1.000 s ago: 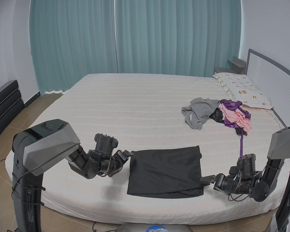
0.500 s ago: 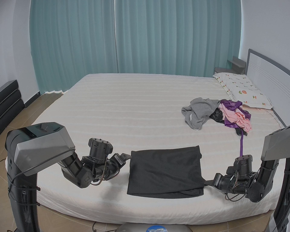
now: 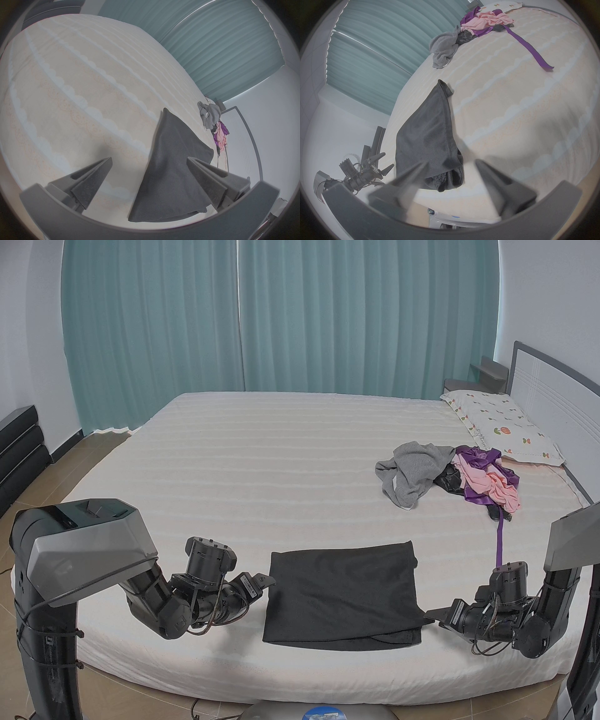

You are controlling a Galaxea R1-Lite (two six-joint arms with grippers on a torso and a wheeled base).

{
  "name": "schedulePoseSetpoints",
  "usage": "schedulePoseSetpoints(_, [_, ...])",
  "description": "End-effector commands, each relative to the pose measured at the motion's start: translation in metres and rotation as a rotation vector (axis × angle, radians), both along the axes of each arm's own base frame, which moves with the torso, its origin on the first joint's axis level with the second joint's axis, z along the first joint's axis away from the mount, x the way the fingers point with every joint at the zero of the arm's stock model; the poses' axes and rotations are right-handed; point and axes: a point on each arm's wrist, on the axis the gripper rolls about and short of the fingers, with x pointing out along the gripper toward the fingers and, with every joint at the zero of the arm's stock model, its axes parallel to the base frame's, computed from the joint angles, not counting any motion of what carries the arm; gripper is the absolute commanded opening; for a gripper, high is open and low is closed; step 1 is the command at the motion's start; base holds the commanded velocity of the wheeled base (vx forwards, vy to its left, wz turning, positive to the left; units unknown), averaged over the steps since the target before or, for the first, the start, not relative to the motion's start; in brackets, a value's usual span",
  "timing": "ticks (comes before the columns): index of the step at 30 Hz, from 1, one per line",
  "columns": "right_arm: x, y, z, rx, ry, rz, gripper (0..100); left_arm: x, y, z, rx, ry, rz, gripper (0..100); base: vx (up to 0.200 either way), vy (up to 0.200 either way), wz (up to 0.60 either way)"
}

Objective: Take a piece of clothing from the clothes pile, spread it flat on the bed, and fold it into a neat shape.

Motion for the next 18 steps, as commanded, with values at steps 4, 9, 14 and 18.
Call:
schedulePoseSetpoints(4, [0.008, 0.003, -0.003, 0.01, -0.007, 0.003, 100, 0.001, -0.001, -0.001, -0.001, -0.004, 0.002, 100, 0.0, 0.0, 0.0])
schedulePoseSetpoints(9, [0.015, 0.011, -0.011, 0.011, -0.002, 0.024, 100, 0.002, -0.001, -0.001, -0.003, -0.006, 0.002, 100, 0.0, 0.0, 0.0])
schedulePoseSetpoints(14, [0.012, 0.011, -0.012, 0.007, 0.01, 0.024, 0, 0.002, -0.001, -0.001, -0.002, -0.005, 0.002, 100, 0.0, 0.0, 0.0])
schedulePoseSetpoints(18, [0.006, 0.007, -0.01, 0.004, 0.018, 0.015, 0, 0.001, -0.002, -0.002, 0.002, -0.004, -0.005, 100, 0.0, 0.0, 0.0])
